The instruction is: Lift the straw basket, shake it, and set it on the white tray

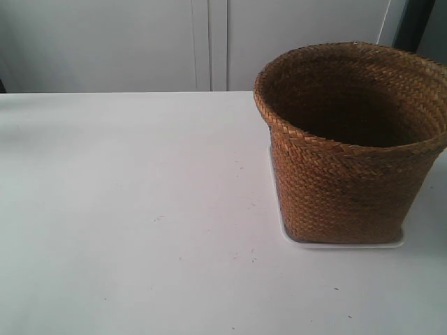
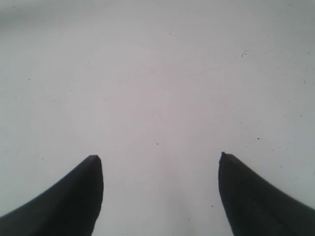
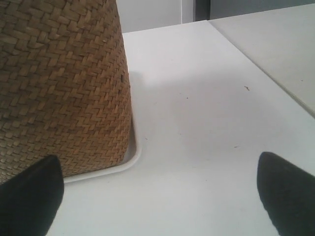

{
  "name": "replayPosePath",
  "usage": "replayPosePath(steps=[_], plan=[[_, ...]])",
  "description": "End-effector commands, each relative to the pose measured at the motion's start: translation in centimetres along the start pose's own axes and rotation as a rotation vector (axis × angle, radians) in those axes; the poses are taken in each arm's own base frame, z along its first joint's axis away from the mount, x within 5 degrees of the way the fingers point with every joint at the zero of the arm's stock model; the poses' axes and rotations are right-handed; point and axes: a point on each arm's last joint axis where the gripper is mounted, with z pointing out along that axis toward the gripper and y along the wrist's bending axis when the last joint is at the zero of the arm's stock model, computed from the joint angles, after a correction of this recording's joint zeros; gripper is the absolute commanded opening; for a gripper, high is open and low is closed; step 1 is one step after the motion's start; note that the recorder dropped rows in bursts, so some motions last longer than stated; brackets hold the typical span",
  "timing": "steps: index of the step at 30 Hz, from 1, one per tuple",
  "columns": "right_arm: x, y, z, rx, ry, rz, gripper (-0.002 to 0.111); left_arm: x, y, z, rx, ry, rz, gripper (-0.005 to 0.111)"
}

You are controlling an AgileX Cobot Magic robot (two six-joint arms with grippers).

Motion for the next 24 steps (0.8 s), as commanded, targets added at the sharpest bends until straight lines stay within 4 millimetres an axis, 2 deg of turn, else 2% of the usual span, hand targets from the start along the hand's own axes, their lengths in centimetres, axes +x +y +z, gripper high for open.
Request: replayPosePath(steps=[1, 24], plan=[[-0.1, -0.04, 0.02, 0.005, -0.014, -0.014, 0.105, 0.39, -0.06, 0.02, 0.005, 0.031, -0.01, 0.07], [-0.1, -0.04, 0.02, 0.005, -0.014, -0.014, 0.105, 0.36, 0.07, 0.02, -0.019, 0.028, -0.022, 0.07]])
